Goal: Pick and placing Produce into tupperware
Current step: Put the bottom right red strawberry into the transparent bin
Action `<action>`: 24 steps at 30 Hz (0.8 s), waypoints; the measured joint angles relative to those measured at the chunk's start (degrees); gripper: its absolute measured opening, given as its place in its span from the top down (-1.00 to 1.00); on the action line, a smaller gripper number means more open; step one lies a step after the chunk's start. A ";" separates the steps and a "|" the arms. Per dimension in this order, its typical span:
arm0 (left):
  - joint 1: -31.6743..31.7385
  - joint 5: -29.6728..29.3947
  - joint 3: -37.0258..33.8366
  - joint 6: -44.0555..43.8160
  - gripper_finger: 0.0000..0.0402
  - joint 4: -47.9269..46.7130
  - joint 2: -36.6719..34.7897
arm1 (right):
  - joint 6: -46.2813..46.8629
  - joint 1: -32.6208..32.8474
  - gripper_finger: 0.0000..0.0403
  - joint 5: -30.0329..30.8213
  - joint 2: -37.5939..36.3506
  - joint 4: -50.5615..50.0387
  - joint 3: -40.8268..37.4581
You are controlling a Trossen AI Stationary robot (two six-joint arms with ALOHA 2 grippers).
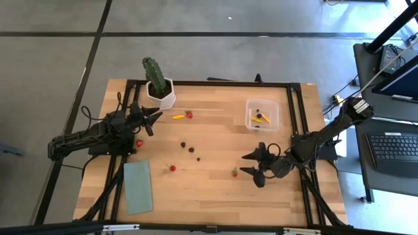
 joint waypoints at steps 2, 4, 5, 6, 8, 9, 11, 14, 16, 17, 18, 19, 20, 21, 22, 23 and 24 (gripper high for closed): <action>0.00 0.00 0.00 0.01 0.37 -0.01 0.00 | -4.37 0.02 -0.30 -0.04 0.84 -0.03 0.02; 0.00 0.00 0.00 0.00 0.37 0.00 0.00 | -6.65 0.02 -0.28 -0.02 2.17 0.24 0.02; 0.00 0.00 0.00 0.00 0.37 0.00 0.00 | -7.18 0.01 -0.27 -0.02 2.97 0.36 0.02; 0.00 0.00 0.00 0.02 0.37 0.00 0.00 | -7.19 0.01 -0.26 -0.04 3.85 0.68 0.02; 0.00 0.00 0.00 0.01 0.37 0.00 0.01 | -6.25 0.02 -0.25 -0.02 5.68 1.98 0.02; 0.00 0.00 0.00 0.02 0.37 0.00 0.00 | -5.28 0.02 -0.24 -0.04 6.67 2.40 0.04; 0.00 0.00 0.00 0.02 0.37 0.00 0.00 | -2.43 0.02 -0.24 -0.04 8.81 3.30 0.04; 0.00 0.00 0.00 0.02 0.37 -0.02 0.00 | 1.12 0.03 -0.24 -0.04 11.90 4.72 0.04; -0.01 0.00 0.00 0.02 0.37 -0.01 0.00 | 3.01 0.07 -0.24 -0.10 13.90 5.23 0.04; 0.00 0.00 0.00 0.02 0.37 0.00 0.00 | 3.44 0.07 -0.24 -0.28 14.74 5.59 0.04; 0.00 0.00 0.00 0.02 0.37 0.00 0.00 | 3.80 0.07 -0.23 -0.63 15.61 6.30 0.04; 0.00 0.00 0.00 0.02 0.37 0.00 0.00 | 4.30 0.07 -0.23 -0.91 16.50 6.94 0.04; 0.00 0.00 0.00 0.02 0.37 -0.02 0.00 | 4.55 0.09 -0.23 -1.20 17.44 7.32 0.03; 0.00 0.00 0.00 0.02 0.37 0.00 0.00 | 4.60 0.09 -0.23 -1.54 18.35 8.08 0.03; 0.00 0.00 0.00 0.02 0.37 0.00 0.00 | 4.55 0.09 -0.23 -1.66 19.19 8.92 0.02; 0.00 0.00 0.00 0.02 0.37 0.00 0.00 | 4.55 0.09 -0.23 -1.77 20.05 10.00 0.04; 0.00 0.00 0.00 0.02 0.37 0.00 0.00 | 4.44 0.09 -0.23 -1.88 20.79 10.74 0.04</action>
